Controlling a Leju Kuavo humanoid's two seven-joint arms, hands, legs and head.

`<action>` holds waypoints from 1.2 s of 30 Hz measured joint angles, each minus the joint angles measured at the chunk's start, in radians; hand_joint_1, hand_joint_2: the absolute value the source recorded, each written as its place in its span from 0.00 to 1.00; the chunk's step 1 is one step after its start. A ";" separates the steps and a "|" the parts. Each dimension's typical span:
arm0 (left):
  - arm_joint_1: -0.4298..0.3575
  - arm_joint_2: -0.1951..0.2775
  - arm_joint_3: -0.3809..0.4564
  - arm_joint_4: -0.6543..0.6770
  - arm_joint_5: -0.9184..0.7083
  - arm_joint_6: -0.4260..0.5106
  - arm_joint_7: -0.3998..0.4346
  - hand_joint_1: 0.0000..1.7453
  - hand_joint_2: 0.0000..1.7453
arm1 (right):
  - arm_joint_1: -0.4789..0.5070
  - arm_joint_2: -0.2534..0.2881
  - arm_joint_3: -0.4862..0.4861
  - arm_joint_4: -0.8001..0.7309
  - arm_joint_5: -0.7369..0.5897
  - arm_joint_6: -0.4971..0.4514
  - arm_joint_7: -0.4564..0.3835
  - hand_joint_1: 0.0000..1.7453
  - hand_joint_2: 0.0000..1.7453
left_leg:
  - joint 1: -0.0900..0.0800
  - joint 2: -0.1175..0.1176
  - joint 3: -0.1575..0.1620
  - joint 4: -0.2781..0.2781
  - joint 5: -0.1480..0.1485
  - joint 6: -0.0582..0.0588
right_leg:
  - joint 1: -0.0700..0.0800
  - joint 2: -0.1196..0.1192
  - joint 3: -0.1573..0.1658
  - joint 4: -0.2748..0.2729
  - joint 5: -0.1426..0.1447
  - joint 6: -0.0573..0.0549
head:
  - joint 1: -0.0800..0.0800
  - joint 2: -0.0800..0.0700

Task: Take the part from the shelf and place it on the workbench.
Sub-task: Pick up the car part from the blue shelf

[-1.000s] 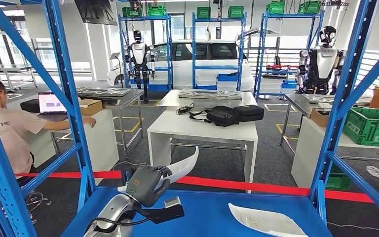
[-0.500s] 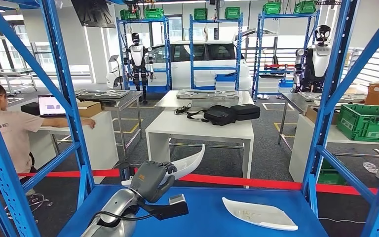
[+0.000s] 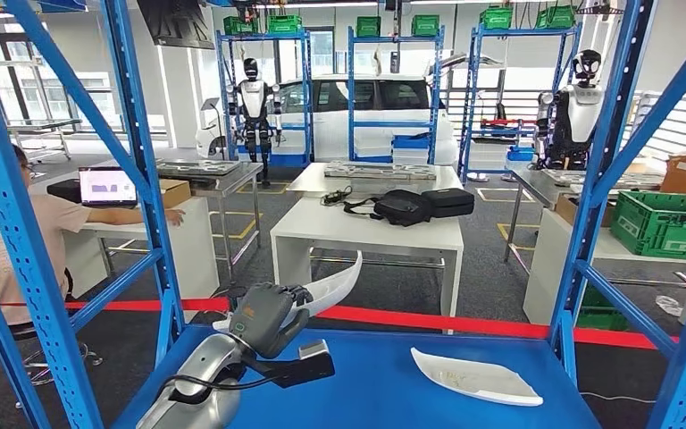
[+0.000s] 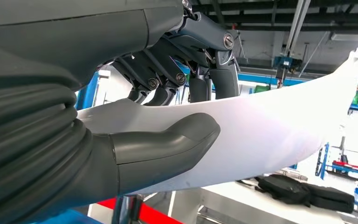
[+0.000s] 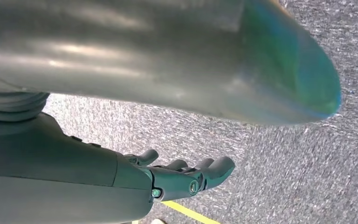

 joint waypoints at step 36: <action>-0.017 0.066 -0.068 -0.131 0.138 -0.132 -0.069 1.00 1.00 | 0.002 -0.004 0.000 0.000 0.007 0.029 0.009 0.00 0.00 | 0.005 0.004 -0.044 0.000 0.036 0.013 | 0.001 0.001 -0.093 0.264 -0.146 0.016 | 0.002 0.000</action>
